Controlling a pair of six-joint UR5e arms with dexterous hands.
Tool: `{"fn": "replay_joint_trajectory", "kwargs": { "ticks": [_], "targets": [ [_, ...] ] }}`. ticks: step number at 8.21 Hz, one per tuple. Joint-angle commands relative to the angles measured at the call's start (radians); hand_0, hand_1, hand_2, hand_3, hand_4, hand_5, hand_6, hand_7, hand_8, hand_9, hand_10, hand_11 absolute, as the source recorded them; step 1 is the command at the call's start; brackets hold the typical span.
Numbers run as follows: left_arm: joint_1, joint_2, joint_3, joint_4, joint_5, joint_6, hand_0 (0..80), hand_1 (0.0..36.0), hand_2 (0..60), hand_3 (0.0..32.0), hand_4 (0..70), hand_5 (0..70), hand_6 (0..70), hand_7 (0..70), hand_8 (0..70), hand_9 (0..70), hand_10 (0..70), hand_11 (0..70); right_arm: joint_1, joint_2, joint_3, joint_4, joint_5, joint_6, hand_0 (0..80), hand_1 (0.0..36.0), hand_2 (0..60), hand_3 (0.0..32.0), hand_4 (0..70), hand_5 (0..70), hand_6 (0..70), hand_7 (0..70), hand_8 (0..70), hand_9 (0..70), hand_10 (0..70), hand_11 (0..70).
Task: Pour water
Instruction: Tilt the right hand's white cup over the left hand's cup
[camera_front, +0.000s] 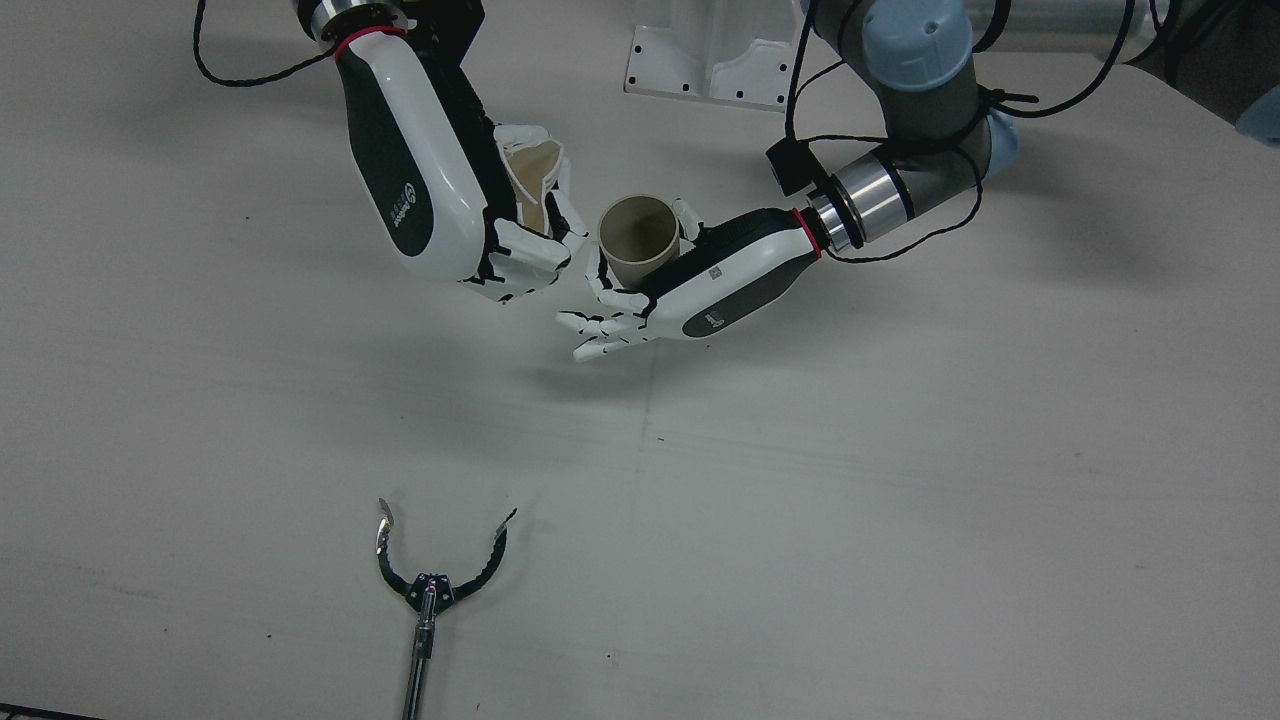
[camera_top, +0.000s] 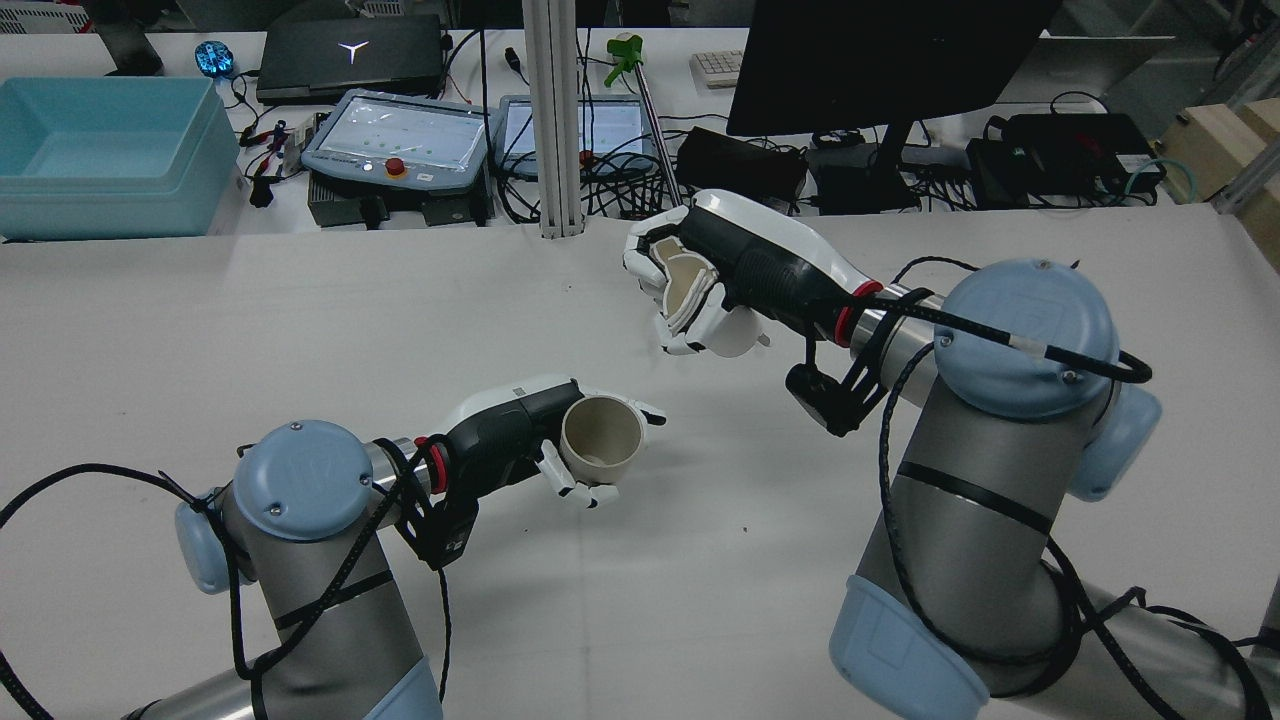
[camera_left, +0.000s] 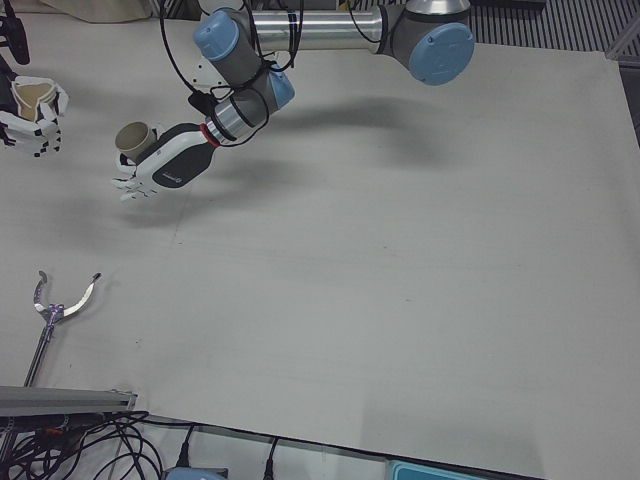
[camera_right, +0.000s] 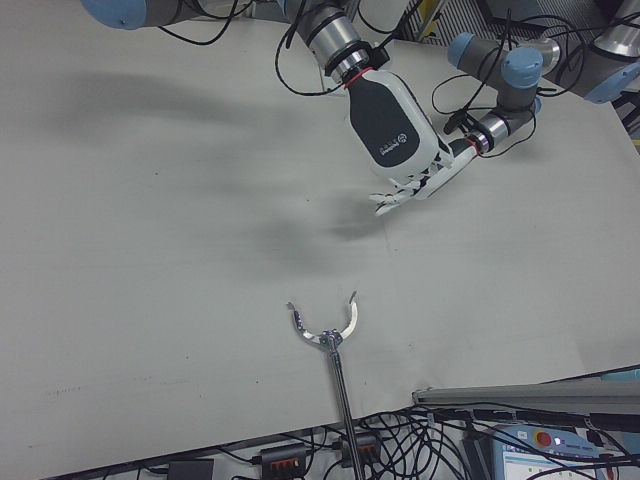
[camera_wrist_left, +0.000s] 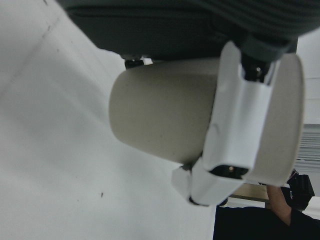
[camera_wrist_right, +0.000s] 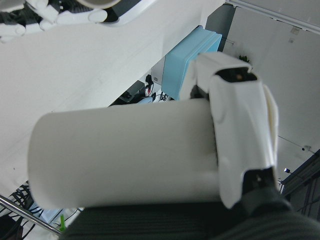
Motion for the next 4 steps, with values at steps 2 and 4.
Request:
{"fn": "replay_joint_trajectory", "kwargs": {
  "ticks": [2, 4],
  "targets": [
    [-0.061, 0.006, 0.113, -0.082, -0.009, -0.054, 80.0, 36.0, 60.0, 0.0, 68.1, 70.0, 17.2, 19.5, 6.9, 7.7, 7.2, 13.9, -0.065, 0.008, -0.110, 0.000, 0.046, -0.030, 80.0, 36.0, 60.0, 0.0, 70.0, 70.0, 70.0, 70.0, 63.2, 70.0, 48.6, 69.8],
    [-0.136, 0.010, 0.094, -0.087, 0.002, -0.112, 80.0, 36.0, 60.0, 0.0, 68.4, 70.0, 17.1, 19.5, 6.9, 7.7, 7.0, 13.7, 0.036, 0.001, -0.048, 0.002, 0.055, -0.018, 80.0, 36.0, 60.0, 0.0, 70.0, 70.0, 70.0, 70.0, 60.9, 69.2, 47.9, 69.2]
  ]
}}
